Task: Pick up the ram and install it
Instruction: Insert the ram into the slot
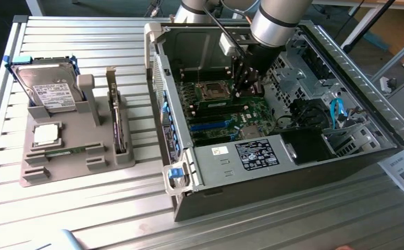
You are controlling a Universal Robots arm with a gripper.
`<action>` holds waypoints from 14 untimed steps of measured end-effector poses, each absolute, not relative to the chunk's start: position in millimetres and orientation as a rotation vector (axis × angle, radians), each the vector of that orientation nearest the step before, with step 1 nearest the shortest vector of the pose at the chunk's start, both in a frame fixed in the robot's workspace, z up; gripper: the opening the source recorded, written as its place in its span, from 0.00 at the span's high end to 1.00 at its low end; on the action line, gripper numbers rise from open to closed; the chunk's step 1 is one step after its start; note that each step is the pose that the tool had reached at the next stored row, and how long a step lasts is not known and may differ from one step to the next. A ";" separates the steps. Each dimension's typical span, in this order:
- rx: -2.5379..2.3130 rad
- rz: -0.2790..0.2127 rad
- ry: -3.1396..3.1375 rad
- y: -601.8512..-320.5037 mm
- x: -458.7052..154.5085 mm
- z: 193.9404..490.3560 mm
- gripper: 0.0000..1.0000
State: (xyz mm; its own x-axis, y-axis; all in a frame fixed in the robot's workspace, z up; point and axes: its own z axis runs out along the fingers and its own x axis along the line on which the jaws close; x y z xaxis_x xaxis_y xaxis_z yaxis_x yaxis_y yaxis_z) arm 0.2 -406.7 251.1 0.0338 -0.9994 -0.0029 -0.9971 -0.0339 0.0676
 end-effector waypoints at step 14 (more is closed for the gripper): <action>2.219 -0.076 -2.157 -406.8 0.2 246.1 0.88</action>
State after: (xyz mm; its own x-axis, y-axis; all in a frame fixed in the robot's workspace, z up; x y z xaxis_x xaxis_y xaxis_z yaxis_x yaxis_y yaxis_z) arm 0.2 -406.8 246.1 0.0281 -0.9996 -0.0030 -0.9973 -0.0283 0.0676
